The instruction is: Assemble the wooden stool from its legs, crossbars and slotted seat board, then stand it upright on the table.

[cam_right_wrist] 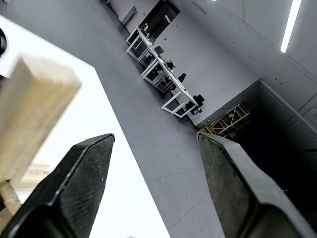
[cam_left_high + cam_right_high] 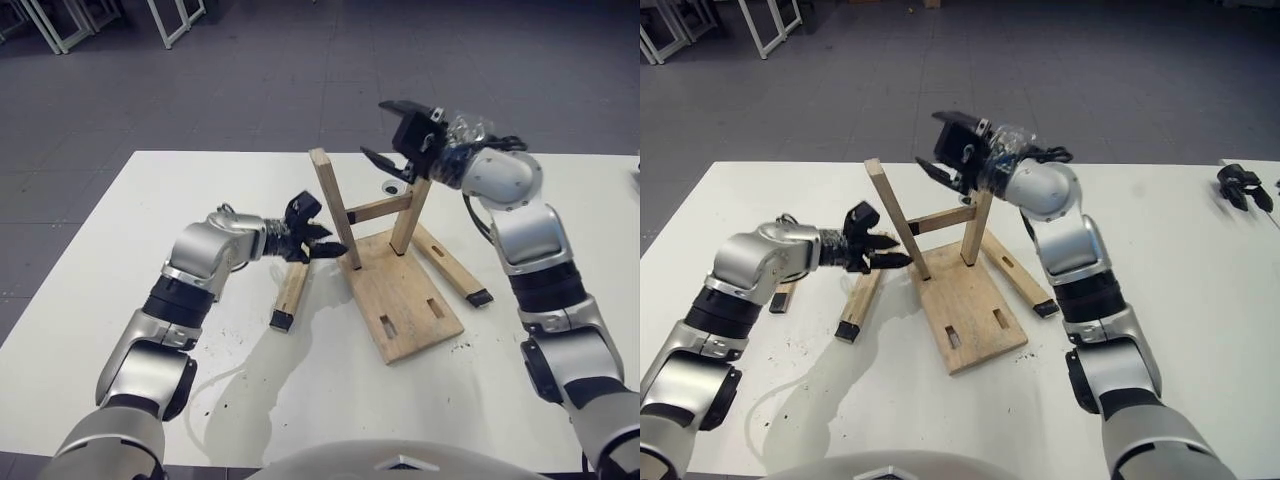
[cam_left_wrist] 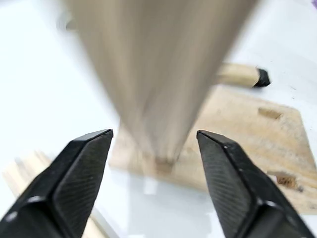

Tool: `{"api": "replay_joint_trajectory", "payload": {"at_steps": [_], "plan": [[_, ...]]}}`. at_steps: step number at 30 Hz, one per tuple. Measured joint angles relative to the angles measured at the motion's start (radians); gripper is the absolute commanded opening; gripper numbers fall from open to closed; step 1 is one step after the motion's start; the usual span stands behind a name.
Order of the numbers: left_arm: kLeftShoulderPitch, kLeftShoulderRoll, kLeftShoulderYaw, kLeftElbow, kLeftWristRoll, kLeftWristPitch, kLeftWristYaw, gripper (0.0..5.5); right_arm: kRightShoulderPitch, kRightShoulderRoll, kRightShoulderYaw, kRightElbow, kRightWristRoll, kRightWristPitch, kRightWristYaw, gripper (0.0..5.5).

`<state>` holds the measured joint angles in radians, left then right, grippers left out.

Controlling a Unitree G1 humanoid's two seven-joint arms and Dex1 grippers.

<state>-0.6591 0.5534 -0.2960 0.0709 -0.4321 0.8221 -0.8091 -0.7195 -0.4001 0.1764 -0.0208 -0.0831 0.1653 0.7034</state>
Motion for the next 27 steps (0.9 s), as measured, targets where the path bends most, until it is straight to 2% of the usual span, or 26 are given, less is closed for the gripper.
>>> {"api": "replay_joint_trajectory", "payload": {"at_steps": [5, 7, 9, 12, 16, 20, 24, 27], "plan": [[0.157, 0.083, 0.065, -0.165, -0.012, 0.056, -0.004, 3.65, 0.171, -0.118, -0.131, -0.223, 0.28, 0.249, 0.177, 3.09], [0.26, 0.11, 0.14, -0.256, -0.038, 0.102, 0.02, 3.65, 0.228, -0.205, -0.164, -0.255, 0.323, 0.29, 0.241, 3.09], [0.319, 0.115, 0.228, -0.323, -0.072, 0.138, 0.063, 3.65, 0.293, -0.284, -0.163, -0.258, 0.32, 0.292, 0.287, 3.09], [0.313, 0.068, 0.387, -0.341, -0.093, 0.152, 0.183, 3.65, 0.403, -0.37, -0.082, -0.207, 0.208, 0.192, 0.315, 3.09], [0.129, 0.006, 0.512, -0.249, -0.085, 0.085, 0.325, 3.65, 0.47, -0.391, 0.041, -0.04, 0.036, 0.011, 0.275, 3.09], [-0.105, -0.047, 0.535, -0.144, -0.064, 0.017, 0.424, 3.65, 0.466, -0.392, 0.091, 0.114, -0.088, -0.136, 0.199, 3.09], [-0.285, -0.107, 0.535, -0.016, -0.046, -0.056, 0.484, 3.65, 0.467, -0.387, 0.13, 0.124, -0.12, -0.2, 0.205, 3.09], [-0.398, -0.169, 0.525, 0.091, -0.033, -0.11, 0.513, 3.65, 0.499, -0.353, 0.168, 0.027, -0.11, -0.203, 0.232, 3.09]]}}
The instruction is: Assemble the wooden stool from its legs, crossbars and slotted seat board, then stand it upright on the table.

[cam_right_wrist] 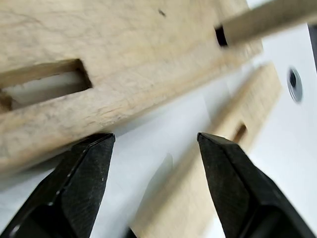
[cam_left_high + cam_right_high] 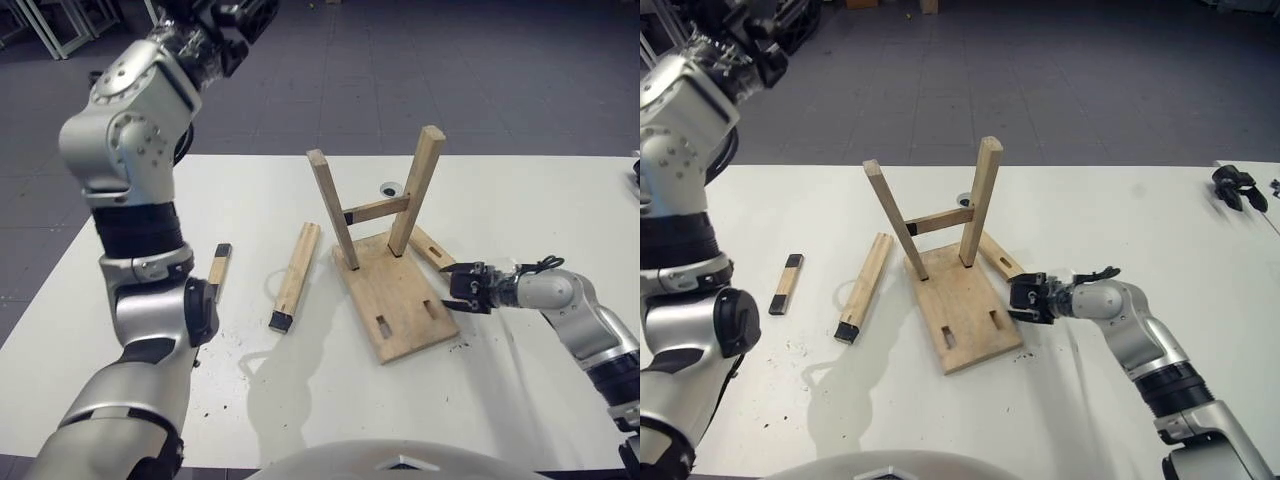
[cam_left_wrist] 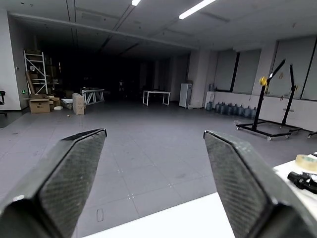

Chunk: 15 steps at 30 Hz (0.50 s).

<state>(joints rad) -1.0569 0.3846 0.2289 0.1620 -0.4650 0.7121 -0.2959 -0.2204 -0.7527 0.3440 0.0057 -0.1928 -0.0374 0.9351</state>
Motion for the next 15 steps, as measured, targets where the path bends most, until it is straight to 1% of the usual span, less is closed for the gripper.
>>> {"api": "replay_joint_trajectory", "payload": {"at_steps": [5, 8, 12, 14, 15], "plan": [[-0.024, -0.029, -0.025, 0.071, 0.022, -0.034, 0.001, 3.65, -0.001, 0.078, 0.023, -0.117, 0.032, 0.094, 0.014, 3.09], [-0.032, -0.055, -0.022, 0.08, 0.018, -0.046, 0.014, 3.65, -0.034, 0.077, -0.005, -0.125, 0.031, 0.157, 0.004, 3.09], [-0.128, -0.129, 0.006, 0.102, -0.042, -0.043, 0.025, 3.65, -0.06, 0.075, -0.008, -0.132, 0.019, 0.173, 0.0, 3.09], [-0.116, -0.149, -0.045, 0.115, -0.033, -0.022, 0.001, 3.65, -0.054, 0.076, -0.002, -0.132, 0.002, 0.173, -0.002, 3.09], [-0.078, -0.153, -0.086, 0.121, -0.021, 0.008, -0.013, 3.65, -0.048, 0.076, 0.001, -0.132, 0.0, 0.173, -0.002, 3.09]]}}
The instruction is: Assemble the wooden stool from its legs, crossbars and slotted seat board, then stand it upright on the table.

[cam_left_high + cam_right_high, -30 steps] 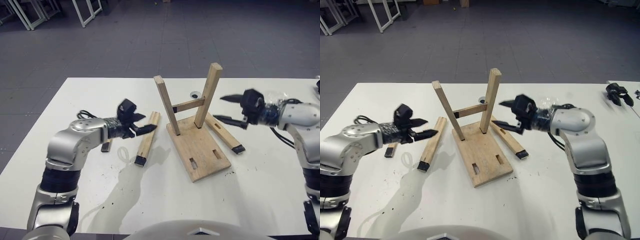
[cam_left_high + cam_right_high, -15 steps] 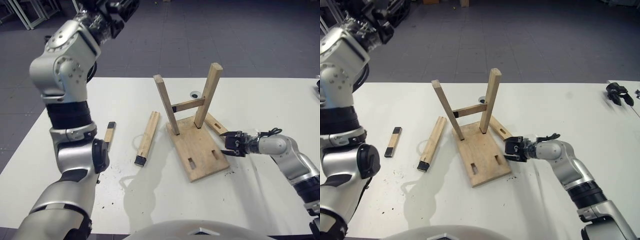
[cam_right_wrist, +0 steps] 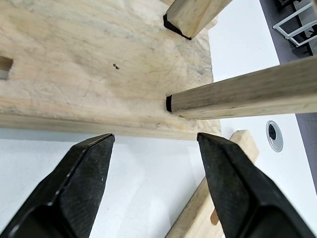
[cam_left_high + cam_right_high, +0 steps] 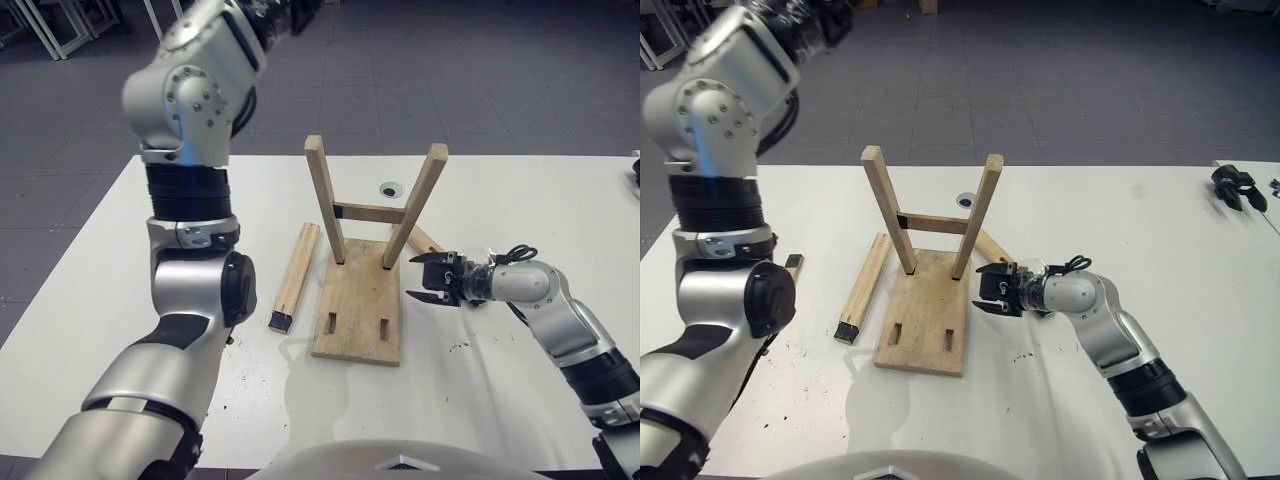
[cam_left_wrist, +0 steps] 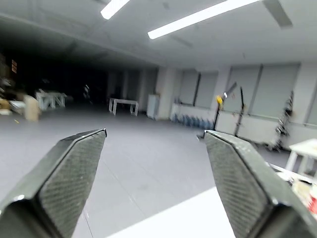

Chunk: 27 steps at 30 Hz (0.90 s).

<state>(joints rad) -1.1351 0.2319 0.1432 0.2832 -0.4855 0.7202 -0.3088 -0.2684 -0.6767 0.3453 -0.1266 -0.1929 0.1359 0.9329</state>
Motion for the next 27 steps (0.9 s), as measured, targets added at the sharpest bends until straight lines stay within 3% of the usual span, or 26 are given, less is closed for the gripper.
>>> {"api": "replay_joint_trajectory", "payload": {"at_steps": [2, 5, 14, 18, 23, 27], "plan": [[0.128, -0.009, -0.074, 0.041, 0.034, 0.057, -0.019, 3.65, 0.009, 0.001, 0.001, -0.001, 0.0, 0.001, -0.001, 3.09], [0.208, 0.003, -0.09, 0.054, 0.065, 0.016, -0.032, 3.65, 0.012, 0.005, 0.002, -0.01, -0.001, 0.01, -0.005, 3.09], [0.211, -0.032, -0.102, -0.098, 0.092, 0.014, 0.012, 3.65, 0.032, 0.006, 0.001, -0.022, -0.005, 0.035, -0.018, 3.09], [0.164, 0.042, -0.025, -0.309, 0.091, 0.025, 0.032, 3.65, 0.05, 0.046, -0.067, -0.045, 0.07, 0.114, -0.05, 3.09], [0.552, 0.207, 0.114, -0.572, 0.139, 0.092, 0.056, 3.65, 0.049, 0.177, -0.207, -0.095, 0.158, 0.27, -0.22, 3.09], [0.859, 0.227, 0.237, -0.616, 0.158, 0.052, 0.056, 3.41, 0.044, 0.192, -0.249, -0.094, 0.157, 0.354, -0.298, 3.09]]}}
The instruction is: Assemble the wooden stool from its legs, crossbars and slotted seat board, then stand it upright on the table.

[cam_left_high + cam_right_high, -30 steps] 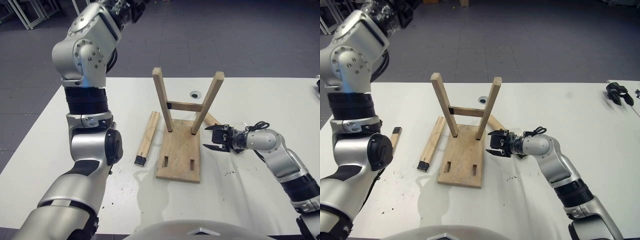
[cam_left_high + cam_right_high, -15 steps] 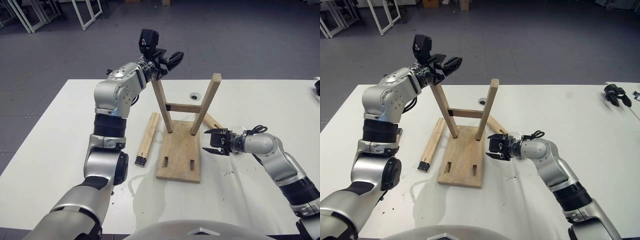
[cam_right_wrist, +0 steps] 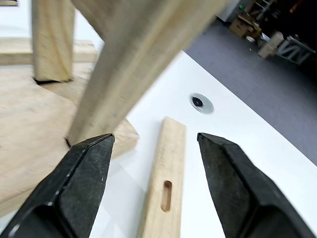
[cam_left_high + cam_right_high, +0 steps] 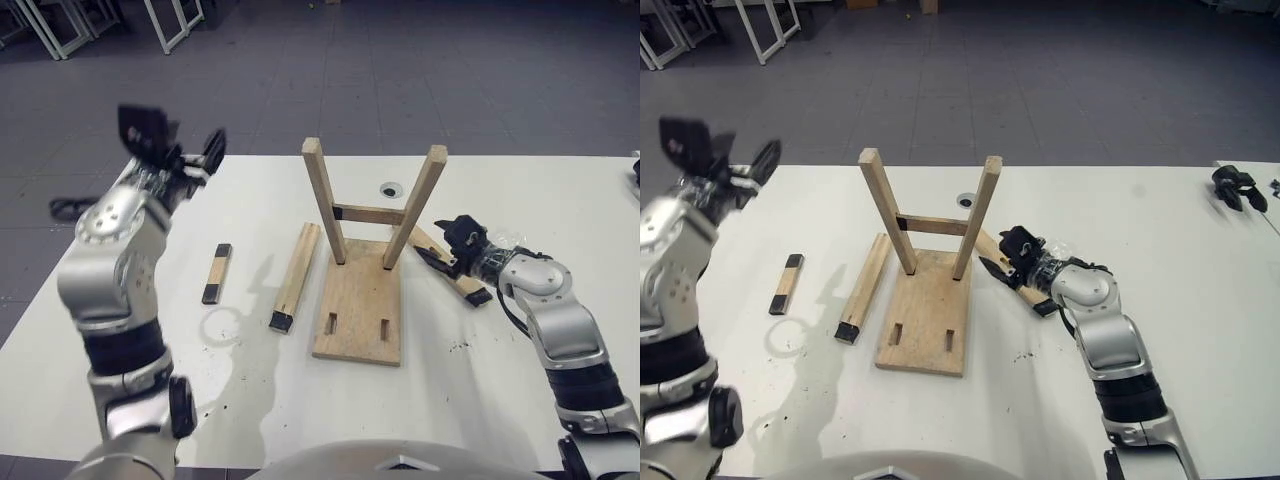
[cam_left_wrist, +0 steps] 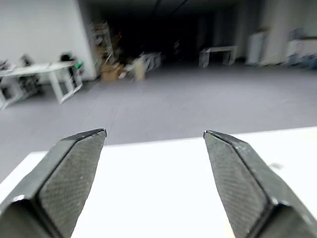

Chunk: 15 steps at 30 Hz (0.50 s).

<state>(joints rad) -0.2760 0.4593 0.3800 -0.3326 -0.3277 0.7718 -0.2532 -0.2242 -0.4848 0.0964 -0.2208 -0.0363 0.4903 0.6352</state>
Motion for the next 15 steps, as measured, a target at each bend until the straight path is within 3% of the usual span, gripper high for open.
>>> {"api": "replay_joint_trajectory", "payload": {"at_steps": [4, 6, 15], "plan": [[0.281, -0.033, 0.049, 0.012, 0.007, -0.082, -0.031, 2.77, -0.003, -0.007, -0.019, 0.011, 0.001, 0.043, -0.022, 3.09], [0.35, -0.045, 0.049, 0.032, 0.007, -0.115, -0.047, 2.77, -0.004, -0.013, -0.019, 0.016, 0.001, 0.051, -0.022, 3.09], [0.45, -0.079, -0.032, 0.153, 0.008, -0.173, -0.103, 2.77, -0.008, -0.047, -0.017, 0.047, 0.001, 0.058, -0.009, 3.09]]}}
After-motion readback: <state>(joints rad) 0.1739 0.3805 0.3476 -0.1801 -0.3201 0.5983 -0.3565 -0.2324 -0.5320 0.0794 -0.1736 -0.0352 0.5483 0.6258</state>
